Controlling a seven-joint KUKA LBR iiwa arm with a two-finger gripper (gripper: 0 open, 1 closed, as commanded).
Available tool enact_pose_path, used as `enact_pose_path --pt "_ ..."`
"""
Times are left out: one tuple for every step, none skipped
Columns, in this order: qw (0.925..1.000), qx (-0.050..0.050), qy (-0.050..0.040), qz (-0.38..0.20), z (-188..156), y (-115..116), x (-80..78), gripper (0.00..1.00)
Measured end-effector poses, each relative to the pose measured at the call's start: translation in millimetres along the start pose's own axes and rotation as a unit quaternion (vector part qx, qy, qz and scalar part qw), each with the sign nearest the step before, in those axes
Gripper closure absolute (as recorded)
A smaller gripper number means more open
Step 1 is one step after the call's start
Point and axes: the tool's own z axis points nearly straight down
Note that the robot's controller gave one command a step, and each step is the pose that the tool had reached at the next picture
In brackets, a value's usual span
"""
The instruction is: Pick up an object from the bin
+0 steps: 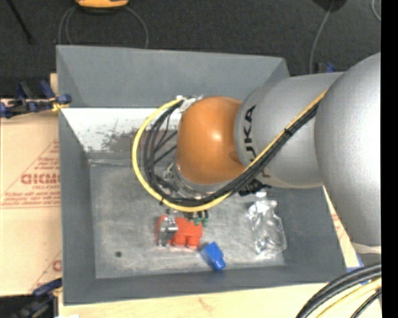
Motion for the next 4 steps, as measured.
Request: enact_pose_path --pt "0.9968 -0.001 -0.0015 0.080 68 -64 -6.9 0.00" --pt "0.9918 0.000 -0.0021 0.128 40 -75 -7.1 0.00" --pt "0.9805 0.000 -0.0018 0.196 33 -80 -3.1 0.00" --pt "0.9613 0.000 -0.0033 0.275 67 -66 -3.1 0.00"
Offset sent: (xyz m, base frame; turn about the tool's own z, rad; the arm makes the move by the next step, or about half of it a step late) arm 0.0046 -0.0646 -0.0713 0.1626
